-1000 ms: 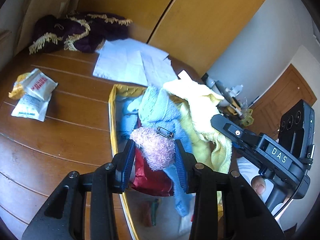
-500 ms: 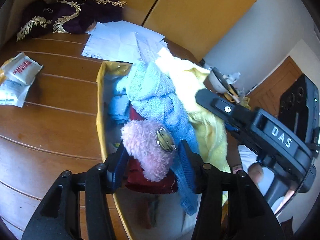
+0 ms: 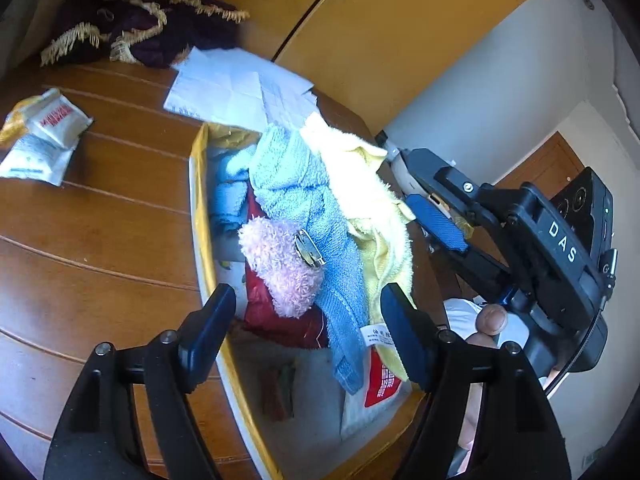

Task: Organize soft objects
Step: 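Lower the yellow towel and pink ball into the tray and open both tools, then move both open tools back over the remaining packs on the table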

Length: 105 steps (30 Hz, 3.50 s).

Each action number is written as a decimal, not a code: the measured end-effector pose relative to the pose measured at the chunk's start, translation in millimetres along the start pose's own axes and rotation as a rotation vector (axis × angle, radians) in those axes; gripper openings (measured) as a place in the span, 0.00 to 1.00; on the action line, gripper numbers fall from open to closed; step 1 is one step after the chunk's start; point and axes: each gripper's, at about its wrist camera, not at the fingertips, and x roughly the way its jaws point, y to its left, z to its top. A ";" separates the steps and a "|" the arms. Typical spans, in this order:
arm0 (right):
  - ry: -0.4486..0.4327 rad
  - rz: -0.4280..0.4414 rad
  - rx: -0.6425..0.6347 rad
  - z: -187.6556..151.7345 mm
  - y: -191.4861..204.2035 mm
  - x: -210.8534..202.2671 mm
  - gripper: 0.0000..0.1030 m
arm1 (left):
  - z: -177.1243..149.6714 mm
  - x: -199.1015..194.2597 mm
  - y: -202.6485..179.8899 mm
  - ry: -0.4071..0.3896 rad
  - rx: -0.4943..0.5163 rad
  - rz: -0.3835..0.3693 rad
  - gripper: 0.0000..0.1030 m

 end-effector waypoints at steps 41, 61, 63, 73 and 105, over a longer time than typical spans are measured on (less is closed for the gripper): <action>0.287 0.035 -0.195 -45.8 123.2 100.7 0.57 | -0.2 -96.4 124.1 -0.289 -0.193 0.297 0.72; 0.450 -0.037 -0.098 -74.0 142.2 200.6 0.66 | 4.1 -114.7 170.0 -0.305 -0.233 0.349 0.72; 0.442 -0.056 -0.100 -73.0 145.1 203.3 0.66 | 3.8 -116.0 173.8 -0.306 -0.239 0.346 0.72; 0.458 -0.090 -0.157 -80.9 152.7 224.8 0.67 | 4.1 -119.0 186.9 -0.303 -0.262 0.341 0.72; 0.505 -0.110 -0.207 -88.1 169.0 235.7 0.41 | 0.6 -132.9 194.8 -0.334 -0.295 0.340 0.72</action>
